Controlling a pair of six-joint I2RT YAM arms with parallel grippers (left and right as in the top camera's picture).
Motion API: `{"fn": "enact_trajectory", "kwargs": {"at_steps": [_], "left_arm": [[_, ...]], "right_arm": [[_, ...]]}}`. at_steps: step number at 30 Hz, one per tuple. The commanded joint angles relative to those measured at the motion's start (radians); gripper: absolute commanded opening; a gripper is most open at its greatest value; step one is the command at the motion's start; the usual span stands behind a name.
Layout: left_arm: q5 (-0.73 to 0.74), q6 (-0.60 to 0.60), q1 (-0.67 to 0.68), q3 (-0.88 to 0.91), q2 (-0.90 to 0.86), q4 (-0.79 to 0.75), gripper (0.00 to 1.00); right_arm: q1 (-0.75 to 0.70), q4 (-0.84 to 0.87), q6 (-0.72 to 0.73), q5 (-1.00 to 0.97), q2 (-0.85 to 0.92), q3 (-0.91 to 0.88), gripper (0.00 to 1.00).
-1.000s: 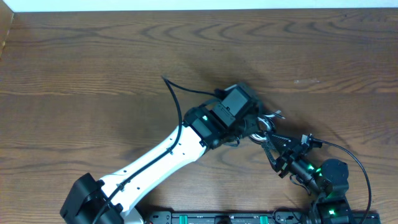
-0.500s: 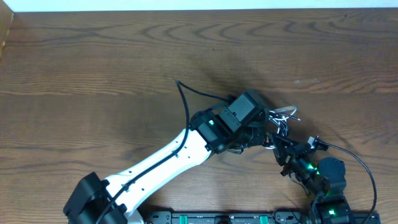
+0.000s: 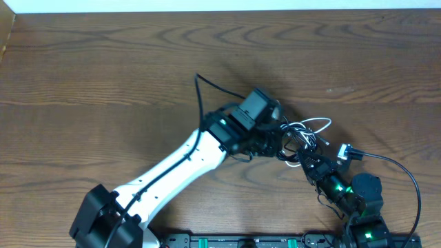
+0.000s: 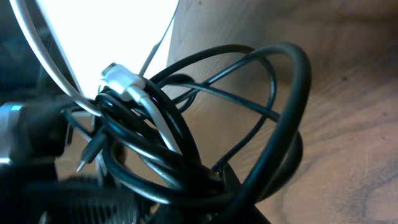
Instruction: Untangle cables
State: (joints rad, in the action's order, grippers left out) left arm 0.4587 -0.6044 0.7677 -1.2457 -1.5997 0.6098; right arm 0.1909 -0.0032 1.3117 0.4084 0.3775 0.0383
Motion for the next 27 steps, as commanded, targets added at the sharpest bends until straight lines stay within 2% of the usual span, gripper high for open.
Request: {"fn": "enact_trajectory", "kwargs": {"at_steps": [1,4,5,8,11,14,17,20,27], "left_arm": [[-0.152,0.054,-0.145,-0.018,0.035,0.018,0.08],[-0.152,0.054,-0.186,-0.018,0.035,0.016,0.10],[-0.153,0.054,-0.195,-0.018,0.035,0.016,0.24],[-0.158,0.055,-0.213,-0.018,0.035,0.013,0.31],[-0.158,0.055,-0.232,-0.018,0.035,0.002,0.46],[-0.151,0.086,-0.241,-0.018,0.035,0.002,0.67],[-0.096,0.322,-0.229,-0.018,0.035,0.005,0.68],[-0.093,0.570,-0.201,-0.018,0.034,0.039,0.75],[-0.092,0.783,-0.123,-0.018,0.034,0.074,0.78]], "right_arm": [[-0.011,-0.050,-0.151,-0.137,0.009,-0.033,0.01],[-0.011,-0.050,-0.174,-0.136,0.009,-0.033,0.01],[-0.011,-0.050,-0.176,-0.135,0.009,-0.033,0.01],[-0.011,-0.050,-0.189,-0.132,0.009,-0.033,0.01],[-0.011,-0.050,-0.218,-0.109,0.009,-0.033,0.01],[-0.011,-0.049,-0.245,-0.090,0.009,-0.033,0.01],[-0.011,-0.049,-0.267,-0.076,0.009,-0.033,0.01],[-0.011,-0.046,-0.269,-0.053,0.009,-0.033,0.01],[-0.011,-0.042,-0.337,0.051,0.009,-0.033,0.01]]}}
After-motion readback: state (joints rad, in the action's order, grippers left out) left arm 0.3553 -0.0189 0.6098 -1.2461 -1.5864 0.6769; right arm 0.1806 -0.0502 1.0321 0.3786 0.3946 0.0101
